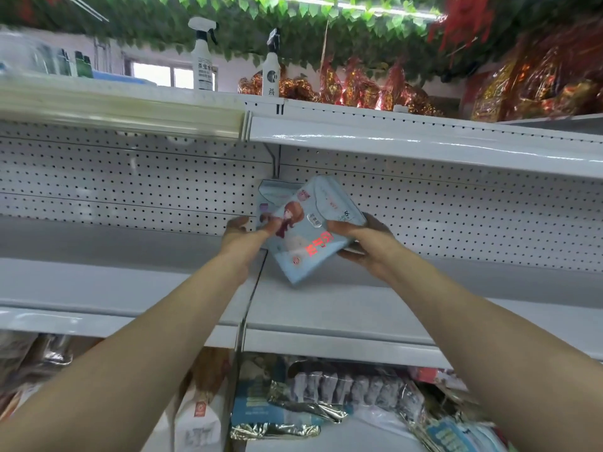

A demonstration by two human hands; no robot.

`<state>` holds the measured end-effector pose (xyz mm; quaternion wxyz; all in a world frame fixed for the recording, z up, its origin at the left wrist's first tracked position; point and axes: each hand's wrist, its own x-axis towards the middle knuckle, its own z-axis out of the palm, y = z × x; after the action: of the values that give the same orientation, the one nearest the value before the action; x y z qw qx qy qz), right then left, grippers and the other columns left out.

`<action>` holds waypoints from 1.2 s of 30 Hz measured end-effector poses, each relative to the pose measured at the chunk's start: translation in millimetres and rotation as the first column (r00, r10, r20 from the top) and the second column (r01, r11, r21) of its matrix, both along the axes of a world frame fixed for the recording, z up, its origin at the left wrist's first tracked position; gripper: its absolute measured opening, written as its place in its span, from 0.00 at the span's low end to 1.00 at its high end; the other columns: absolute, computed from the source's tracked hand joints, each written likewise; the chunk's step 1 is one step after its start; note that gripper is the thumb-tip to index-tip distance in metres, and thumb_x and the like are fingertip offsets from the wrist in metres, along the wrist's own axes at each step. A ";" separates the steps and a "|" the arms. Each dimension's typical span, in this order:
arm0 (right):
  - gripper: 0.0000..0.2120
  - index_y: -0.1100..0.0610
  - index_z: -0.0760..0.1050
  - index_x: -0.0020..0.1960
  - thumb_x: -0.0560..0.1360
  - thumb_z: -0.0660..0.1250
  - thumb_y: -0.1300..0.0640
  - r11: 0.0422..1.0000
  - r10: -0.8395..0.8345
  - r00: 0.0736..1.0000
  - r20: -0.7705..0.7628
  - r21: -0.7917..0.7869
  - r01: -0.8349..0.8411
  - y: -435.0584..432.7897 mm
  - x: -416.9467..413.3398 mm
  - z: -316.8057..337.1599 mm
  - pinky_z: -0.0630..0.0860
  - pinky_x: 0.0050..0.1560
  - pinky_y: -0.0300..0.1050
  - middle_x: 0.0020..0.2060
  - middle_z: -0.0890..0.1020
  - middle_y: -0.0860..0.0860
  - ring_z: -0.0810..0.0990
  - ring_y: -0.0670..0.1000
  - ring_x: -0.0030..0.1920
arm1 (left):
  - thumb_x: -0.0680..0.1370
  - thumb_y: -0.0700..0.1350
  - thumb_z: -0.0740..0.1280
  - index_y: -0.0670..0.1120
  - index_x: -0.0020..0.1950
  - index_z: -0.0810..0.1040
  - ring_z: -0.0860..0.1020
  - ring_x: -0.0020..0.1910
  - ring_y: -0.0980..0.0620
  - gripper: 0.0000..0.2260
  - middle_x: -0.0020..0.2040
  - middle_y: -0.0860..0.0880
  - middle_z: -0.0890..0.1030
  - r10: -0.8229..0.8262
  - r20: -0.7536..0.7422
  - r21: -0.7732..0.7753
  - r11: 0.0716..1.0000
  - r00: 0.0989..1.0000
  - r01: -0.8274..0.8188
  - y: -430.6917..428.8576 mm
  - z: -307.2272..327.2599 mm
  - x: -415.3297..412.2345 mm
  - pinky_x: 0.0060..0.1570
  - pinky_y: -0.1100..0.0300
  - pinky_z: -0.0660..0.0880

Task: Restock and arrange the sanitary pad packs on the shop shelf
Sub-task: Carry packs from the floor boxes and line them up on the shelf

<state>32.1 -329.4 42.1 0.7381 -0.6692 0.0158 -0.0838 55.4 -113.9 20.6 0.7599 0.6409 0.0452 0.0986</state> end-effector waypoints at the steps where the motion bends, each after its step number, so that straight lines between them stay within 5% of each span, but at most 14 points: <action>1: 0.24 0.55 0.79 0.59 0.65 0.82 0.60 0.995 0.015 1.000 0.010 -0.094 -0.014 0.0 1.1 3.3 0.83 0.55 0.51 0.52 0.87 0.53 0.86 0.54 0.54 | 0.72 0.48 0.78 0.44 0.70 0.72 0.72 0.65 0.48 0.30 0.69 0.45 0.72 -0.020 0.040 0.079 0.997 0.999 0.016 7.1 2.5 2.8 0.58 0.60 0.65; 4: 0.20 0.56 0.81 0.56 0.66 0.81 0.61 0.969 0.081 0.996 0.035 -0.236 -0.070 5.7 5.8 13.7 0.83 0.48 0.46 0.48 0.88 0.51 0.87 0.52 0.50 | 0.71 0.49 0.78 0.50 0.70 0.75 0.76 0.63 0.51 0.28 0.63 0.52 0.79 -0.213 0.013 0.369 0.909 0.977 0.193 24.0 10.4 8.4 0.59 0.60 0.69; 6: 0.20 0.57 0.81 0.57 0.67 0.81 0.62 0.951 0.129 0.991 0.034 -0.286 -0.114 10.8 13.3 18.6 0.83 0.48 0.45 0.48 0.88 0.51 0.87 0.51 0.49 | 0.71 0.49 0.78 0.53 0.65 0.79 0.81 0.58 0.52 0.22 0.57 0.54 0.84 -0.339 -0.040 0.433 0.842 0.940 0.322 32.4 12.5 13.8 0.55 0.59 0.74; 11: 0.20 0.57 0.80 0.59 0.69 0.80 0.62 0.921 0.201 0.978 0.048 -0.350 -0.172 20.9 40.1 23.6 0.83 0.54 0.46 0.51 0.87 0.52 0.86 0.52 0.52 | 0.72 0.43 0.78 0.52 0.60 0.79 0.83 0.55 0.50 0.19 0.53 0.53 0.86 -0.442 -0.076 0.426 0.796 0.894 0.430 43.4 10.2 39.6 0.51 0.52 0.80; 16: 0.37 0.55 0.73 0.70 0.64 0.83 0.61 0.925 0.239 0.968 0.075 -0.320 -0.203 24.8 74.5 17.0 0.79 0.64 0.52 0.59 0.84 0.55 0.84 0.55 0.58 | 0.69 0.44 0.80 0.54 0.65 0.76 0.83 0.55 0.52 0.27 0.56 0.53 0.85 -0.444 -0.060 0.382 0.817 0.894 0.431 51.9 4.0 73.1 0.44 0.56 0.80; 19: 0.36 0.54 0.73 0.70 0.65 0.82 0.63 0.901 0.246 0.966 0.075 -0.385 -0.200 25.6 88.6 11.7 0.76 0.67 0.55 0.59 0.84 0.54 0.83 0.55 0.60 | 0.69 0.44 0.80 0.54 0.65 0.76 0.83 0.56 0.52 0.27 0.56 0.53 0.85 -0.449 -0.060 0.378 0.816 0.891 0.437 52.4 -0.4 89.6 0.47 0.53 0.81; 22: 0.36 0.52 0.73 0.71 0.66 0.81 0.66 0.880 0.263 0.963 0.057 -0.423 -0.215 24.5 101.4 6.8 0.75 0.67 0.56 0.61 0.83 0.53 0.81 0.54 0.62 | 0.68 0.46 0.81 0.54 0.66 0.76 0.83 0.56 0.52 0.29 0.57 0.53 0.85 -0.476 -0.067 0.379 0.801 0.877 0.464 53.9 -6.1 104.3 0.52 0.50 0.81; 27: 0.53 0.43 0.64 0.77 0.58 0.85 0.56 0.836 0.277 0.961 -0.004 -0.491 -0.243 25.9 119.2 -2.0 0.74 0.69 0.57 0.64 0.80 0.49 0.74 0.52 0.69 | 0.70 0.47 0.80 0.53 0.66 0.77 0.83 0.57 0.52 0.26 0.58 0.53 0.84 -0.521 -0.066 0.361 0.783 0.851 0.507 59.0 -10.1 120.9 0.53 0.51 0.80; 32: 0.49 0.45 0.59 0.79 0.67 0.80 0.69 0.820 0.305 0.952 0.012 -0.512 -0.256 26.3 127.7 -5.6 0.76 0.66 0.59 0.65 0.79 0.52 0.79 0.51 0.64 | 0.69 0.44 0.80 0.53 0.65 0.78 0.83 0.56 0.51 0.26 0.57 0.52 0.85 -0.498 -0.055 0.352 0.802 0.865 0.484 59.0 -7.7 133.6 0.51 0.52 0.81; 36: 0.50 0.46 0.61 0.78 0.63 0.82 0.64 0.830 0.307 0.952 0.003 -0.490 -0.266 24.8 133.0 -12.2 0.79 0.63 0.57 0.66 0.79 0.51 0.80 0.52 0.64 | 0.67 0.44 0.81 0.52 0.66 0.75 0.83 0.55 0.50 0.30 0.58 0.50 0.84 -0.486 -0.030 0.351 0.813 0.873 0.465 57.8 -8.1 139.5 0.48 0.52 0.82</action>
<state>165.1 -304.6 29.8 0.5515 -0.8230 -0.1365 -0.0006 194.9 -56.2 12.5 0.6361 0.7523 -0.1576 -0.0686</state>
